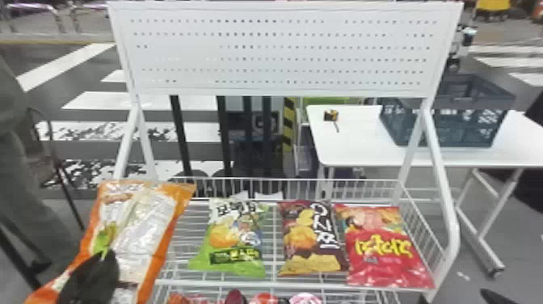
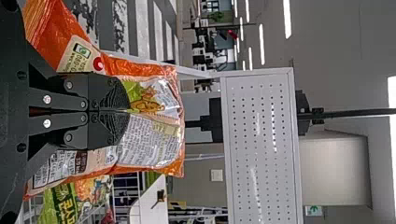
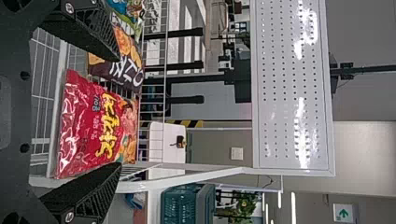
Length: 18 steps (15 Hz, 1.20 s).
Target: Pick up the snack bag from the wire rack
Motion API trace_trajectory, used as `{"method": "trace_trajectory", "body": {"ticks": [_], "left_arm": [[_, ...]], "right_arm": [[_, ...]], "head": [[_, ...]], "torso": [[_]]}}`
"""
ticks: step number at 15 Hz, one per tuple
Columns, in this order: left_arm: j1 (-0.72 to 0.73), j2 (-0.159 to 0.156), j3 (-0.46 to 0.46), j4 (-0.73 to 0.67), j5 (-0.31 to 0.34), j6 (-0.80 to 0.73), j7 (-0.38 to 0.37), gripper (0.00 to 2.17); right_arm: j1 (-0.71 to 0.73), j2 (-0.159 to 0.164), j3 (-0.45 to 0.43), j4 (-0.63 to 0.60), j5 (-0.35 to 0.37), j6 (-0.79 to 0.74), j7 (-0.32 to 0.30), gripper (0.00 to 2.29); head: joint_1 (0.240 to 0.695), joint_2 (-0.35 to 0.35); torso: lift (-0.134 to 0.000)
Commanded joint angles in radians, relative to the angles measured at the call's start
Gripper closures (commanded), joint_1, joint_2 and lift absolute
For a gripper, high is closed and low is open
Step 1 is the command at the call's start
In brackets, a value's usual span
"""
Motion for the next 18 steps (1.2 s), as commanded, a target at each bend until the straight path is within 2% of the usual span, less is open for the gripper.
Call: {"method": "trace_trajectory", "body": {"ticks": [1,8,10,15,18], "left_arm": [[0.002,0.001,0.000,-0.001,0.000,-0.002,0.000,1.67],[0.008,0.001,0.000,-0.009,0.000,0.001,0.000,1.67],[0.009,0.001,-0.005,-0.009,0.000,-0.002,0.000,1.67],[0.012,0.001,-0.029,-0.009,-0.011,0.001,0.000,1.67],[0.020,0.001,-0.034,-0.014,-0.018,0.001,-0.001,1.67]], "right_arm": [[0.000,0.001,0.001,-0.001,0.000,0.000,0.000,0.10],[0.000,0.001,0.002,0.002,-0.003,0.003,0.000,0.10],[-0.044,0.001,0.007,0.042,-0.004,0.003,-0.003,0.10],[-0.394,0.001,0.084,0.305,0.046,0.101,-0.035,0.10],[-0.555,0.001,0.107,0.475,0.137,0.132,-0.041,0.10]], "head": [[0.499,0.000],[0.499,0.000],[0.499,0.000],[0.499,0.000],[0.499,0.000]], "torso": [[0.000],[0.000],[0.000],[0.000],[0.000]]}}
